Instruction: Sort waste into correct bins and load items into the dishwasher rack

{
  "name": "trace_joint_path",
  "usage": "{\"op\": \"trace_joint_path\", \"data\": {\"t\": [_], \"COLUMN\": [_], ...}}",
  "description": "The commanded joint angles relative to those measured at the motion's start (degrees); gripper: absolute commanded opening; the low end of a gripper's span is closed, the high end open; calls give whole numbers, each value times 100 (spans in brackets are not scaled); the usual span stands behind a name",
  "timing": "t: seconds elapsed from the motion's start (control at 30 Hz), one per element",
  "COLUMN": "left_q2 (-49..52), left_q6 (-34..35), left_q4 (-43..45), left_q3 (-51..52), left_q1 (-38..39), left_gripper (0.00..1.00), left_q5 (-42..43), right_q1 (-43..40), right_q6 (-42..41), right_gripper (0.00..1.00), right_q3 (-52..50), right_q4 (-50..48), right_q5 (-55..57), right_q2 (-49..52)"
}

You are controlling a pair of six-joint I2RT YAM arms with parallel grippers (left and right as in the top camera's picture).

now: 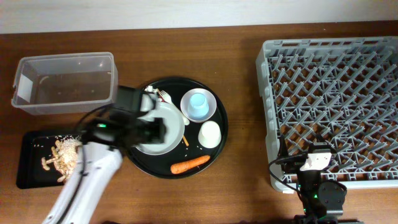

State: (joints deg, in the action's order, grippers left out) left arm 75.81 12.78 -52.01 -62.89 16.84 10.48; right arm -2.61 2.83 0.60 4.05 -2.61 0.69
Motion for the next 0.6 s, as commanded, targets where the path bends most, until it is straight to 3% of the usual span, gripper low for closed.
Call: {"op": "trace_joint_path", "data": {"t": [0.0,0.3,0.57], "left_q2": [494,1735,2118], "left_q6": [-688,-1119,-1915], "left_q4": [85,98,85], "left_q3": [22,22,24], "left_q1": [1115,2201,2415], "left_gripper": [46,46,46], "left_q5": [-505,-859,-903], "right_q1": [-42,-42,-42], "right_q6": [-7,-7,-7], "right_gripper": [99,99,99], "right_q3": [-28,-28,-28], "right_q4": [28,28,28], "right_q5": [28,28,28], "right_q2": [-37,-37,-37]}}
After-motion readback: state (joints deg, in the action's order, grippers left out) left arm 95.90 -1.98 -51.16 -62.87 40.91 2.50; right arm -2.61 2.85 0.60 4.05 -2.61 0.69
